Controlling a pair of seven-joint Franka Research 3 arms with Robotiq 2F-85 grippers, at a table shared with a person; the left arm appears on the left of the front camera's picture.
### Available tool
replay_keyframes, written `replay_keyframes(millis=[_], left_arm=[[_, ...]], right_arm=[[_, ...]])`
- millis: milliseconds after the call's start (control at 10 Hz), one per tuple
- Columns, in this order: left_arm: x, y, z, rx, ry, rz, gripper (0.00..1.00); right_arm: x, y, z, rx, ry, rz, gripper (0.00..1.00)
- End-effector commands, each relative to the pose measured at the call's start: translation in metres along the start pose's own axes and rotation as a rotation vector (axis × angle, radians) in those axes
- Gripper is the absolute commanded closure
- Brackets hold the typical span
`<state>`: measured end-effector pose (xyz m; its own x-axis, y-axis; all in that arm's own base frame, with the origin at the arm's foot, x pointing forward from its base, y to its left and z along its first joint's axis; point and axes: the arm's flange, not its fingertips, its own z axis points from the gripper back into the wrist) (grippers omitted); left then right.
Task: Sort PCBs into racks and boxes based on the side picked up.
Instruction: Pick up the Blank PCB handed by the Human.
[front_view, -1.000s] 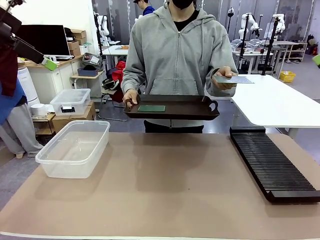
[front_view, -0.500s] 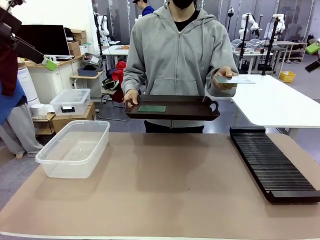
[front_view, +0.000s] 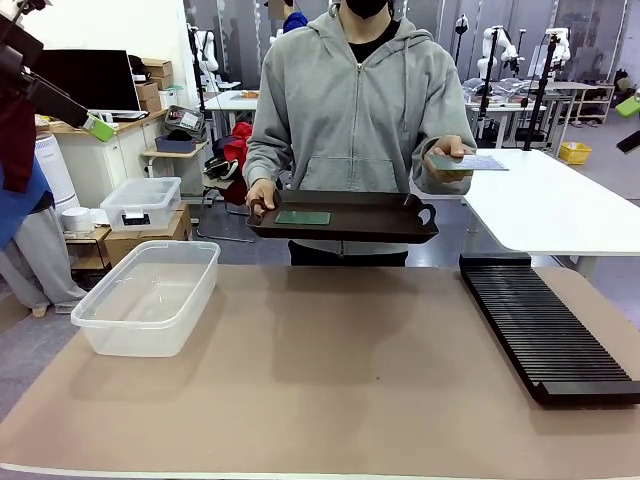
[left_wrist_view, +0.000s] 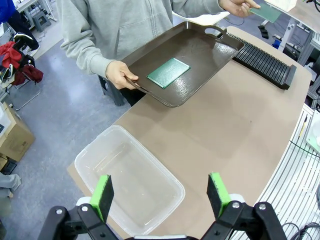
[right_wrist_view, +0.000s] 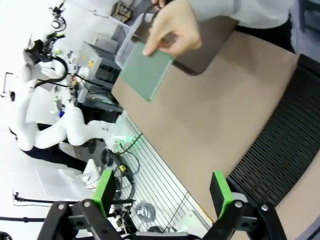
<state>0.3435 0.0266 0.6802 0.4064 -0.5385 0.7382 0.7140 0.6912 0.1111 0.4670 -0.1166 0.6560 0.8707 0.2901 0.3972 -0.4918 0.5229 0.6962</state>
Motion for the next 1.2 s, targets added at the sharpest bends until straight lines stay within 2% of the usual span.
replay_keyframes(millis=[0, 100, 200, 400, 500, 700, 1100], left_arm=[[-0.002, 0.000, -0.001, -0.001, -0.010, -0.001, 0.00], [-0.002, 0.000, -0.001, -0.001, -0.010, -0.001, 0.00], [-0.002, 0.000, -0.001, -0.001, -0.010, -0.001, 0.00], [-0.002, 0.000, -0.001, -0.001, -0.010, -0.001, 0.00], [-0.002, 0.000, -0.001, -0.001, -0.010, -0.001, 0.00], [-0.002, 0.000, -0.001, -0.001, -0.010, -0.001, 0.00], [-0.002, 0.000, -0.001, -0.001, -0.010, -0.001, 0.00]], right_arm=[[-0.002, 0.001, -0.003, 0.049, -0.016, -0.021, 0.00], [0.000, 0.000, 0.000, 0.000, 0.000, 0.000, 0.00], [0.017, -0.014, -0.008, 0.123, -0.060, -0.122, 0.00], [0.048, -0.034, -0.033, 0.368, -0.073, -0.289, 0.00], [0.059, -0.041, -0.043, 0.447, -0.087, -0.335, 0.00], [0.073, -0.062, -0.058, 0.502, -0.077, -0.356, 0.00], [0.084, -0.097, -0.099, 0.558, 0.053, -0.410, 0.00]])
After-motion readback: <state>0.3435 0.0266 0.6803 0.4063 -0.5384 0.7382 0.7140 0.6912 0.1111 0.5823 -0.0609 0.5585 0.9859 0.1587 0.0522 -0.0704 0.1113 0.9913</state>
